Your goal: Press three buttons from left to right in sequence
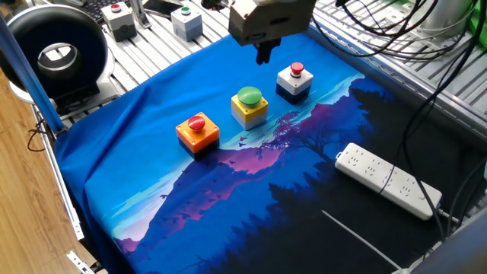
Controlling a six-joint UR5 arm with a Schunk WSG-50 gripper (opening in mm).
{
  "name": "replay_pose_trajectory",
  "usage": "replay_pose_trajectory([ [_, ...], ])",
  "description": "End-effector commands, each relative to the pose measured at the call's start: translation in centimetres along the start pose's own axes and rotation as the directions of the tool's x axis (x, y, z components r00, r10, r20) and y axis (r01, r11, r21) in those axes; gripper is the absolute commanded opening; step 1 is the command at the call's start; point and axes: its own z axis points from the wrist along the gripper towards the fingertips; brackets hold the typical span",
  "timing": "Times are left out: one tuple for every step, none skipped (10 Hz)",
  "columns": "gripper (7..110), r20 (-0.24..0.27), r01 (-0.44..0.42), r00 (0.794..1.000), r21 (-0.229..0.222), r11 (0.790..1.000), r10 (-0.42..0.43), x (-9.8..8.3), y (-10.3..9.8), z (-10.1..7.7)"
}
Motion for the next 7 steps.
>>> replay_pose_trajectory([
  [7, 0.035, -0.071, 0.997, 0.050, 0.996, 0.070, -0.8, -1.3, -0.2],
  [7, 0.048, -0.034, 0.998, 0.077, 0.996, 0.031, -1.1, -2.0, -0.3],
  [7, 0.047, 0.003, 0.999, 0.082, 0.997, -0.006, -2.2, -3.1, -1.0],
  [7, 0.034, 0.028, 0.999, 0.074, 0.997, -0.031, -3.1, -4.4, -1.9],
  [7, 0.017, 0.056, 0.998, 0.072, 0.996, -0.057, -3.8, -6.1, -2.5],
  [7, 0.001, 0.071, 0.997, 0.065, 0.995, -0.071, -4.3, -7.6, -2.8],
  [7, -0.003, 0.092, 0.996, 0.062, 0.994, -0.092, -4.9, -9.2, -2.3],
])
